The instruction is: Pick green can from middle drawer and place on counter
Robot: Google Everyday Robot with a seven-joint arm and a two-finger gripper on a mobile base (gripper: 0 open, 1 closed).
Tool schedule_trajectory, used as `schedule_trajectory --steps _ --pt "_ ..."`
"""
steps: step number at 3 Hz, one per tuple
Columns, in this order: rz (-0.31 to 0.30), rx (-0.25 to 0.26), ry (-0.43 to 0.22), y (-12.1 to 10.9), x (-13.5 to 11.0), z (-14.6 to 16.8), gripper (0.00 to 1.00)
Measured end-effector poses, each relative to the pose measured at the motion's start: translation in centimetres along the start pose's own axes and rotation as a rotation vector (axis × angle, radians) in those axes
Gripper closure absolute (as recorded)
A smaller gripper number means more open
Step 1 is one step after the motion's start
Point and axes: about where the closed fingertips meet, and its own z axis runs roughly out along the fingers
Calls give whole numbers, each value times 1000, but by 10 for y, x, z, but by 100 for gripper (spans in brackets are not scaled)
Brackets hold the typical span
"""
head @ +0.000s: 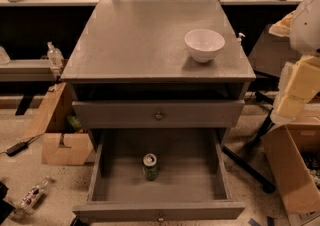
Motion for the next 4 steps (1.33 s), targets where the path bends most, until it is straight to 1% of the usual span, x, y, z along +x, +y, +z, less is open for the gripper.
schedule_trajectory --steps 1,2,3,4 --pt "0 0 0 0 0 0 0" --pt "29 -39 -148 4 9 51 0" --pt "55 -100 -324 29 15 126 0" --pt "116 -146 -542 64 11 203 0"
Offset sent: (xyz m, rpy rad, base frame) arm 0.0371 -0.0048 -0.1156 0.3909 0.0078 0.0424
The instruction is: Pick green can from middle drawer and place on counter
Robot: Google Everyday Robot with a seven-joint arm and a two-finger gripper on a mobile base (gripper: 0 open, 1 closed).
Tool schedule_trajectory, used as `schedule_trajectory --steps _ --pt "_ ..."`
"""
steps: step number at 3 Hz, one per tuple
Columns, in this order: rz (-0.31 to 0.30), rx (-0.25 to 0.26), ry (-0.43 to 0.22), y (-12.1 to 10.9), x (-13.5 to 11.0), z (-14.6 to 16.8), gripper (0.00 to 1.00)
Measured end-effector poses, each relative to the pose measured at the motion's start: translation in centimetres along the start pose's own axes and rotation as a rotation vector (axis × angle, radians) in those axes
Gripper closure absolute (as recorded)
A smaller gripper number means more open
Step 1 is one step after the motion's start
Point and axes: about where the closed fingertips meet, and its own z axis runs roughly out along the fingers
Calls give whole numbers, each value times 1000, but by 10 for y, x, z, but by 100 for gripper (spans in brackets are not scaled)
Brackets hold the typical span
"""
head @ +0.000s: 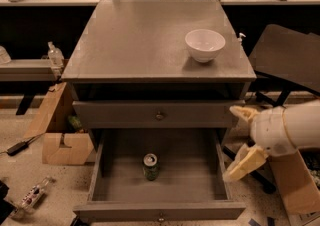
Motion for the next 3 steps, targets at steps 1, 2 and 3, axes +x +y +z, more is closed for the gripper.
schedule_trajectory --steps 1,2,3 --pt "-3 81 -193 -12 8 40 0" --pt "-64 118 -214 -22 8 50 0" --pt "-66 117 -212 -22 8 50 0"
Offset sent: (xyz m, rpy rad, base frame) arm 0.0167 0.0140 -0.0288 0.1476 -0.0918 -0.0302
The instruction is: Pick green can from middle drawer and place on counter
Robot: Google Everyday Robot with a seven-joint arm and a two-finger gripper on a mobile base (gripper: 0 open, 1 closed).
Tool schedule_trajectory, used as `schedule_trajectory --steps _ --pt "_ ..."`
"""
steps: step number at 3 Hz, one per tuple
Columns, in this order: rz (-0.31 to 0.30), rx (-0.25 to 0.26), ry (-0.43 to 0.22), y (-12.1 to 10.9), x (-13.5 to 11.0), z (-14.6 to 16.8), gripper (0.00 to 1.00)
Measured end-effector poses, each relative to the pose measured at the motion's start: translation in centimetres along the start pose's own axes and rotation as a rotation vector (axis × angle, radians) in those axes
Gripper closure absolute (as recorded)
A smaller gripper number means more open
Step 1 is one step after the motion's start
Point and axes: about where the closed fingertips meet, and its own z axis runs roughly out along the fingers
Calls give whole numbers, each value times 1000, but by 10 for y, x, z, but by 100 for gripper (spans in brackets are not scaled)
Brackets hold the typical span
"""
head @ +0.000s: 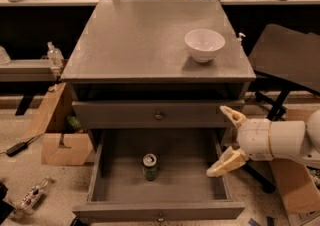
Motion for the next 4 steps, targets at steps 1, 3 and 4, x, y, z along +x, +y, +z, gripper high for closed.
schedule_trajectory --steps 1,3,4 --pt "26 -8 -46 6 17 19 0" --pt "37 -19 -235 21 87 140 0" --pt "67 -59 -254 30 138 215 0"
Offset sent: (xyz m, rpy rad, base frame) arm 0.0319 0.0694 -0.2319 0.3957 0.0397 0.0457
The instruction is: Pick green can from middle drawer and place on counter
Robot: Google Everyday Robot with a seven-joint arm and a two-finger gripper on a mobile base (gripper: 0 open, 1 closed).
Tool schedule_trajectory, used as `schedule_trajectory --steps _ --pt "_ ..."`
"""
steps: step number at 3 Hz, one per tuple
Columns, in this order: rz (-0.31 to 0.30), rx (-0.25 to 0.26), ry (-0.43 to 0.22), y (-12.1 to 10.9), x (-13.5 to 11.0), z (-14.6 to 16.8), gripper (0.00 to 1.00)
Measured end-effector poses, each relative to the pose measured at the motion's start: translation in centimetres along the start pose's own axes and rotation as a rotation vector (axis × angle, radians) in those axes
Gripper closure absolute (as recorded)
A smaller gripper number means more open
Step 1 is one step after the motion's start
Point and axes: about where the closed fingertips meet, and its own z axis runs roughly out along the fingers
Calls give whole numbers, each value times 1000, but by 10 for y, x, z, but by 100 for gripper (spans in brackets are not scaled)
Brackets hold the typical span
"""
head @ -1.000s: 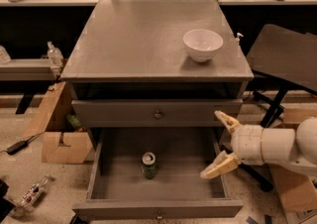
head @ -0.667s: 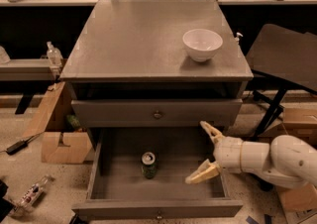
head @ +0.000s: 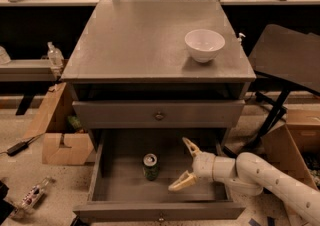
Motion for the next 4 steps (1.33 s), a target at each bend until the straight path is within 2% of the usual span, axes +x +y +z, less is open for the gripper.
schedule_trajectory --steps 1,3,4 --pt "23 -23 -3 4 33 34 0" --pt "33 -85 -66 5 43 118 4" --pt "46 -106 -62 11 46 140 34"
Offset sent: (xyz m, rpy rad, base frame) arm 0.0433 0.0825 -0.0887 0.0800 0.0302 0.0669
